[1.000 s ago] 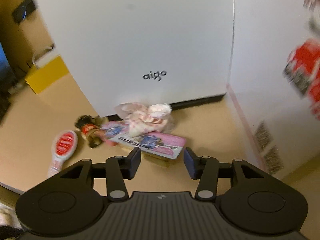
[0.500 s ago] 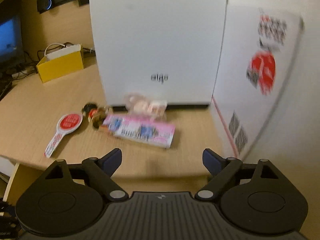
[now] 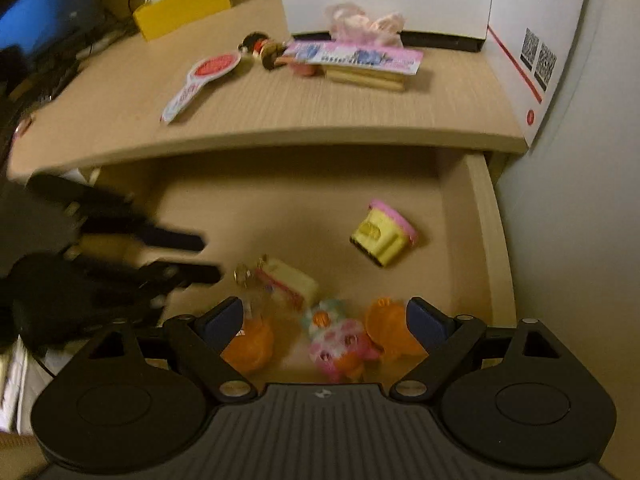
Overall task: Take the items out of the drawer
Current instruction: 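Reach into the drawer and grasp the Hello Kitty keychain with the left tool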
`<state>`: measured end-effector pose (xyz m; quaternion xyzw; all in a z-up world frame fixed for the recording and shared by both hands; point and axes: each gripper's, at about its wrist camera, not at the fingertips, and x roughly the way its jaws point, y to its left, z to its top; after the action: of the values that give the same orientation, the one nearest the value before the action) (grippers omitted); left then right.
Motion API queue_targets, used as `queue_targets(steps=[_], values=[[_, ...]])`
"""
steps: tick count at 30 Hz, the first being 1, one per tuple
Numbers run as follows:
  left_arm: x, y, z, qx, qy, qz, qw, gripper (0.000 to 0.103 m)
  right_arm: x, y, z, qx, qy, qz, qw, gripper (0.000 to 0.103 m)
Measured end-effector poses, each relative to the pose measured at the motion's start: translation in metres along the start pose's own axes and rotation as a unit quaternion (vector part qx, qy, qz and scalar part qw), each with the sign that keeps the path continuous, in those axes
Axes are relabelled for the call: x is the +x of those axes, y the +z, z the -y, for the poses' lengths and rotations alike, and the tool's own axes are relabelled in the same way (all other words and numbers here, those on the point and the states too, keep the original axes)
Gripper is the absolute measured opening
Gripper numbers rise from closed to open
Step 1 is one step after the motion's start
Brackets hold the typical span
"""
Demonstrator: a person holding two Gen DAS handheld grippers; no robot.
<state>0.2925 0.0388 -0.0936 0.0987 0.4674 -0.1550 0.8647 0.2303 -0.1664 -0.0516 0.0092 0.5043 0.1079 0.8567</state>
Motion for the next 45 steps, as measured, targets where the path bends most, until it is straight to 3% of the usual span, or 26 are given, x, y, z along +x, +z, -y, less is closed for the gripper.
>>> queue_targets(steps=[4,8,13,19,22,26,30,32,36,38,41,42,45], values=[[0.023,0.012,0.007,0.054,-0.031,-0.015,0.998,0.03,0.001,-0.009,0.01,0.022,0.004,-0.01,1.0,0.09],[0.04,0.019,0.009,0.077,-0.056,-0.043,0.9945,0.032,0.002,-0.021,0.019,0.044,0.01,-0.018,0.999,0.09],[0.053,0.024,0.012,0.106,-0.059,-0.063,0.9906,0.037,-0.002,-0.029,0.025,0.048,0.012,-0.005,0.999,0.089],[0.062,0.027,-0.001,0.055,-0.082,-0.069,0.9927,0.041,0.0,-0.029,0.03,0.06,0.046,-0.007,0.997,0.1],[0.063,0.026,-0.01,0.005,-0.093,-0.069,0.9932,0.041,0.005,-0.027,0.025,0.047,0.037,-0.019,0.998,0.103],[0.066,0.022,-0.022,-0.082,-0.107,-0.081,0.9875,0.041,0.013,-0.025,0.016,0.023,0.013,-0.042,0.999,0.103],[0.07,0.019,-0.033,-0.122,-0.133,-0.089,0.9796,0.041,0.02,-0.021,0.018,0.026,0.013,-0.061,0.998,0.103],[0.07,0.018,-0.038,-0.126,-0.137,-0.088,0.9785,0.041,0.022,-0.019,0.016,0.023,0.01,-0.067,0.997,0.103],[0.07,0.018,-0.035,-0.086,-0.137,-0.078,0.9838,0.045,0.019,-0.013,0.011,0.008,-0.005,-0.07,0.998,0.099],[0.073,0.017,-0.027,-0.07,-0.138,-0.095,0.9833,0.046,0.015,-0.009,0.007,-0.011,-0.022,-0.056,0.998,0.099],[0.077,0.014,-0.01,-0.033,-0.116,-0.095,0.9881,0.038,0.007,0.0,0.003,-0.031,-0.045,-0.03,0.998,0.098],[0.077,0.014,-0.008,-0.035,-0.107,-0.09,0.9896,0.032,0.005,0.002,0.003,-0.032,-0.051,-0.023,0.998,0.098],[0.081,0.016,-0.014,-0.073,-0.109,-0.096,0.9868,0.03,0.001,0.009,0.009,-0.024,-0.06,-0.006,0.998,0.098]])
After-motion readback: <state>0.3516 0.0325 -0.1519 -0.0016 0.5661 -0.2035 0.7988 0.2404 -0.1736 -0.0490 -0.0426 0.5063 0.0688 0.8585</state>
